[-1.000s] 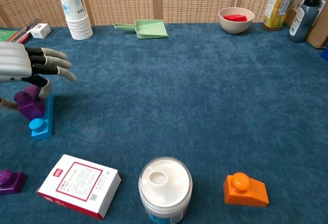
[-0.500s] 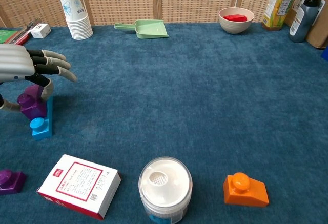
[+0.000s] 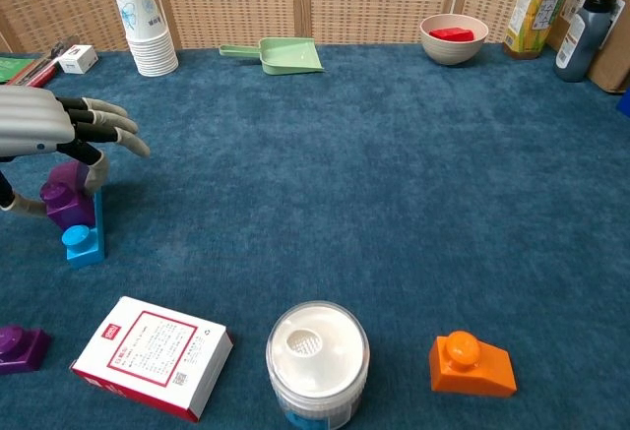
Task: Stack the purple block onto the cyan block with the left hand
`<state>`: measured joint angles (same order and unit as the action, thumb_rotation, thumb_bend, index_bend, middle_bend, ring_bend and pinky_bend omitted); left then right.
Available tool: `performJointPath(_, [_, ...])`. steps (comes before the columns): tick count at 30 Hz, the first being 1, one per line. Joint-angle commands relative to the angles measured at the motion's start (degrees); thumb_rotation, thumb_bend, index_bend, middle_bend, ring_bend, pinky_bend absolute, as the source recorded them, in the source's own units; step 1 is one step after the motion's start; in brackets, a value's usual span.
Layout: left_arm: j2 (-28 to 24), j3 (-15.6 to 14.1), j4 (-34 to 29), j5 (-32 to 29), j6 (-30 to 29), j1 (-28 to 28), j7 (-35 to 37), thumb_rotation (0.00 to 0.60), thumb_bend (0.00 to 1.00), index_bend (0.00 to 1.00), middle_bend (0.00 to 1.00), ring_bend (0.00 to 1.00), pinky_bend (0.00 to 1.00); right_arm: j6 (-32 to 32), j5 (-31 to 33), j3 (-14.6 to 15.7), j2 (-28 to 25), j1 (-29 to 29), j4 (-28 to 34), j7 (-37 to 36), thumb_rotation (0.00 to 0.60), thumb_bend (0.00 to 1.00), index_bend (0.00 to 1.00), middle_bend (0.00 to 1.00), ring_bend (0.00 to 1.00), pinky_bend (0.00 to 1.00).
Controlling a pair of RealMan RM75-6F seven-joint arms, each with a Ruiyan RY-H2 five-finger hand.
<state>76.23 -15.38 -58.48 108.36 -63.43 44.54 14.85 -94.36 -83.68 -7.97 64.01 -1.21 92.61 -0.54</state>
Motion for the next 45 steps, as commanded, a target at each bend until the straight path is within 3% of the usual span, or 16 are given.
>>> performJointPath(1, [0.08,-0.05,-0.02,-0.03,0.15,-0.1,-0.3,0.6,0.33,0.61,0.14,0.04,0.0,0.0,0.03,-0.01,0.05,-0.03,-0.07,-0.09,0.6,0.34,0.38,0.28,0.11,0.2])
performJointPath(5, [0.01,-0.04,-0.26,-0.18,0.48,-0.14,-0.75,0.6,0.33,0.52,0.12,0.03,0.0,-0.08,0.08,-0.05,0.06,-0.12,-0.21,-0.25,0.6,0.34,0.38,0.29,0.11,0.2])
performJointPath(10, [-1.17,0.61,-2.29,-1.03,1.04,0.14,-1.56,0.6,0.33,0.28,0.09,0.01,0.0,-0.25,0.12,-0.14,-0.04,-0.25,-0.3,-0.52,0.6,0.34,0.38,0.29,0.11,0.21])
performJointPath(14, [-1.97,0.96,-3.52,-1.43,0.85,0.03,-1.95,0.6,0.33,0.2,0.08,0.0,0.0,-0.33,0.16,-0.17,0.0,-0.36,-0.47,-0.78,0.6,0.34,0.37,0.28,0.11,0.21])
performJointPath(35, [-3.28,2.02,-2.24,-3.24,3.69,0.21,-3.02,0.6,0.33,0.26,0.07,0.0,0.0,-1.04,0.39,-0.3,0.11,-1.09,-1.43,-2.21,0.6,0.34,0.37,0.29,0.11,0.21])
performJointPath(45, [-1.06,2.37,1.03,-4.06,5.19,0.38,-1.22,0.6,0.33,0.36,0.07,0.0,0.0,-1.25,0.55,-0.38,0.3,-1.38,-1.84,-2.46,0.6,0.34,0.37,0.29,0.11,0.22])
